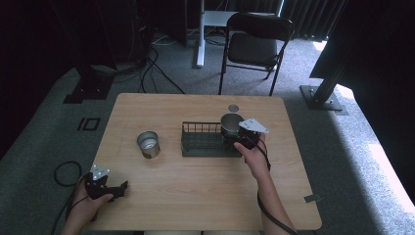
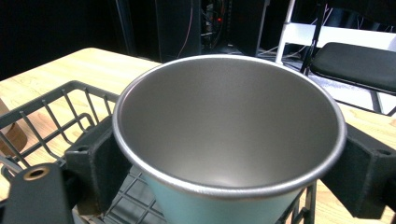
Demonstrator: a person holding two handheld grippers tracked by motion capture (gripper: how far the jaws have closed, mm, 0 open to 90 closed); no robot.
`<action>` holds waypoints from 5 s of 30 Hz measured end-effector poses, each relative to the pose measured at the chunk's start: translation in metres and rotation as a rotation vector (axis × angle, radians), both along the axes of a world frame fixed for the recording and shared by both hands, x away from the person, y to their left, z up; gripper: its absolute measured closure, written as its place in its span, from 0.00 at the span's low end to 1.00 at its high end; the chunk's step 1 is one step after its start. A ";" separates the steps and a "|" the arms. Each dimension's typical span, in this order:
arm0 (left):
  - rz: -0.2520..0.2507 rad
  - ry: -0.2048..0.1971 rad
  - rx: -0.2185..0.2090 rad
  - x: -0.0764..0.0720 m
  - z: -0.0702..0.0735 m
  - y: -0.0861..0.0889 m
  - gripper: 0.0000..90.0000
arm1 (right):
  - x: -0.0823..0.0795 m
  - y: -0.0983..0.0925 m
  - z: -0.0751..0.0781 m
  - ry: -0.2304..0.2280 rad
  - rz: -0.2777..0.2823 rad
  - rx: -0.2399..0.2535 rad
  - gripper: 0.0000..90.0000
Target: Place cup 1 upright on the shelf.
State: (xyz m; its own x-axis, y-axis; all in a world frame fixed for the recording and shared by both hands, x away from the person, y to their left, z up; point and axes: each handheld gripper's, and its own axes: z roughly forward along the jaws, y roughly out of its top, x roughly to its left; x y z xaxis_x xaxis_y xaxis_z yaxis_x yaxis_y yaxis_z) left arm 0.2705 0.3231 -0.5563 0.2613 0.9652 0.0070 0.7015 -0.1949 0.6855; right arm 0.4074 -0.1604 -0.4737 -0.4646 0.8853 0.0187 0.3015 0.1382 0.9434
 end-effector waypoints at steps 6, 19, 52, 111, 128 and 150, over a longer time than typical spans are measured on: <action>0.000 0.000 0.000 0.000 0.000 0.000 0.00 | -0.004 -0.003 0.001 -0.006 0.021 -0.048 0.13; 0.000 0.000 -0.001 0.000 0.000 0.000 0.00 | -0.016 -0.014 0.003 0.007 0.021 -0.038 0.13; 0.000 0.000 0.000 0.000 0.000 0.000 0.00 | -0.053 -0.054 0.000 0.022 0.086 -0.031 0.13; 0.000 0.000 0.001 0.000 0.000 0.000 0.00 | -0.104 -0.130 -0.068 0.254 0.076 -0.141 0.13; 0.000 0.000 0.001 0.000 0.000 0.000 0.00 | -0.114 -0.150 -0.076 0.322 0.064 -0.198 0.13; 0.000 -0.001 0.000 0.000 0.000 0.000 0.00 | -0.117 -0.158 -0.084 0.364 0.067 -0.219 0.13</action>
State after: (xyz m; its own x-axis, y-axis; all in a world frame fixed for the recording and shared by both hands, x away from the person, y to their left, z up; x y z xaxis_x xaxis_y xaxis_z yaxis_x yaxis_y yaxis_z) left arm 0.2705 0.3231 -0.5564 0.2610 0.9653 0.0076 0.7010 -0.1949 0.6860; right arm 0.2902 -0.3187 -0.5581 -0.5194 0.8545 0.0072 0.5926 0.3541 0.7235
